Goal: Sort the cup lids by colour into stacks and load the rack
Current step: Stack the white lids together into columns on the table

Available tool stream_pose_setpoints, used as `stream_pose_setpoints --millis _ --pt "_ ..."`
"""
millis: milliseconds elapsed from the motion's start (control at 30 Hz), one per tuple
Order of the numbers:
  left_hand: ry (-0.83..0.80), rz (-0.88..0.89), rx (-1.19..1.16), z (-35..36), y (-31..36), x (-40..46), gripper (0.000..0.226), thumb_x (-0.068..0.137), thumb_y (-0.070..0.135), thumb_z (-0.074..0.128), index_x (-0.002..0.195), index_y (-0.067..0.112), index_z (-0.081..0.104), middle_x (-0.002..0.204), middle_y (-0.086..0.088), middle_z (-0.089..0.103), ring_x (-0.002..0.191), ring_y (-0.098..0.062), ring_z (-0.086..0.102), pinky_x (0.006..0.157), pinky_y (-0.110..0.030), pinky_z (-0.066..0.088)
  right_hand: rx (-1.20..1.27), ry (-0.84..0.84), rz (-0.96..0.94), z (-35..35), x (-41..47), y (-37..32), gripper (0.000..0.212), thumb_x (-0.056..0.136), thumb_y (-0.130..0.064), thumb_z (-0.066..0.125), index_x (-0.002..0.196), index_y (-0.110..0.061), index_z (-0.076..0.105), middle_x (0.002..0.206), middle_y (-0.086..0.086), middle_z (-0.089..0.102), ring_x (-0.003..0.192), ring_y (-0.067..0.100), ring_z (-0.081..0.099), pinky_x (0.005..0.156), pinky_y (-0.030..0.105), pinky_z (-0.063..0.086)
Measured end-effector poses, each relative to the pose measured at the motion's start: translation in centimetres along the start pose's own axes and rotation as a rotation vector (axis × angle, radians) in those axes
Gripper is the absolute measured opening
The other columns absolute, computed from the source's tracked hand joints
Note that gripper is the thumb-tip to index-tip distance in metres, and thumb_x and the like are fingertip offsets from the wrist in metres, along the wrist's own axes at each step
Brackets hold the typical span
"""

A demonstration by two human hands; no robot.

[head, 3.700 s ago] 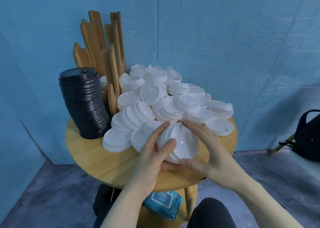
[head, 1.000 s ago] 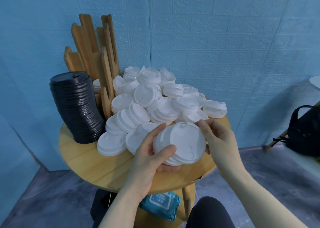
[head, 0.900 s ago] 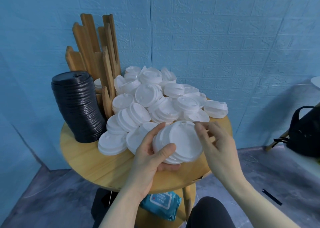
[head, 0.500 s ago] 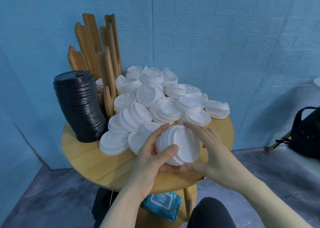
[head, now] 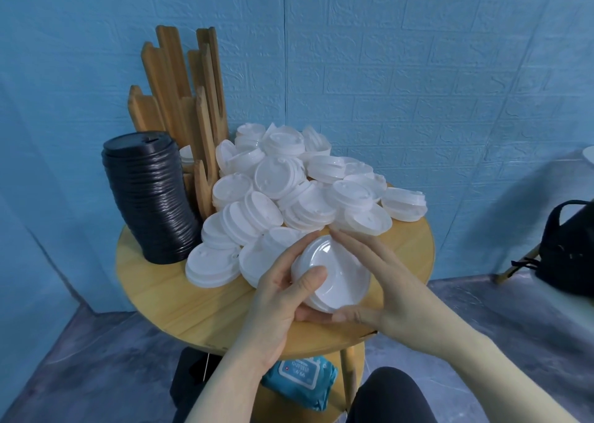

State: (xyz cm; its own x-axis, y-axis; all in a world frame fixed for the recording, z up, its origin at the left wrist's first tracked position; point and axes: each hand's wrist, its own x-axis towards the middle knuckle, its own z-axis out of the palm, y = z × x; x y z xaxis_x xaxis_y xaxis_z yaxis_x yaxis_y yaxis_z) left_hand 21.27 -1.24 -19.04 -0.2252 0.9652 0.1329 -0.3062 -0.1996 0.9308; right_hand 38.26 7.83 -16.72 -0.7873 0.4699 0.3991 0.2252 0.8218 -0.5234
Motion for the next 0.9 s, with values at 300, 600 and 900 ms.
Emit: stream_pose_setpoints --millis 300,600,900 --pt "0.029 -0.005 0.046 -0.1 0.0 0.0 0.054 0.066 0.047 0.076 0.12 0.045 0.069 0.126 0.007 0.067 0.115 -0.016 0.064 0.067 -0.034 0.059 0.037 0.168 0.132 1.9 -0.7 -0.8 0.093 0.062 -0.074 0.07 0.14 -0.041 0.032 0.135 -0.032 0.039 0.127 -0.005 0.041 0.096 0.007 0.035" --pt "0.019 -0.006 0.017 0.1 0.0 -0.1 0.047 0.077 0.027 0.071 0.12 0.047 0.068 0.123 0.008 0.069 0.108 -0.017 0.069 0.062 -0.037 0.06 0.071 0.042 0.079 1.1 -0.4 -0.1 0.092 0.072 -0.064 0.072 0.148 -0.04 0.024 0.146 -0.032 0.028 0.137 -0.006 0.029 0.107 0.008 0.027" --pt "0.04 -0.022 0.04 -0.2 0.0 0.0 0.043 0.077 0.032 0.07 0.119 0.04 0.07 0.125 0.001 0.065 0.11 -0.02 0.067 0.06 -0.039 0.06 0.003 0.043 0.098 0.2 0.0 0.4 0.094 0.058 -0.072 0.076 0.14 -0.052 0.033 0.139 -0.036 0.038 0.133 -0.004 0.036 0.108 0.029 0.036"
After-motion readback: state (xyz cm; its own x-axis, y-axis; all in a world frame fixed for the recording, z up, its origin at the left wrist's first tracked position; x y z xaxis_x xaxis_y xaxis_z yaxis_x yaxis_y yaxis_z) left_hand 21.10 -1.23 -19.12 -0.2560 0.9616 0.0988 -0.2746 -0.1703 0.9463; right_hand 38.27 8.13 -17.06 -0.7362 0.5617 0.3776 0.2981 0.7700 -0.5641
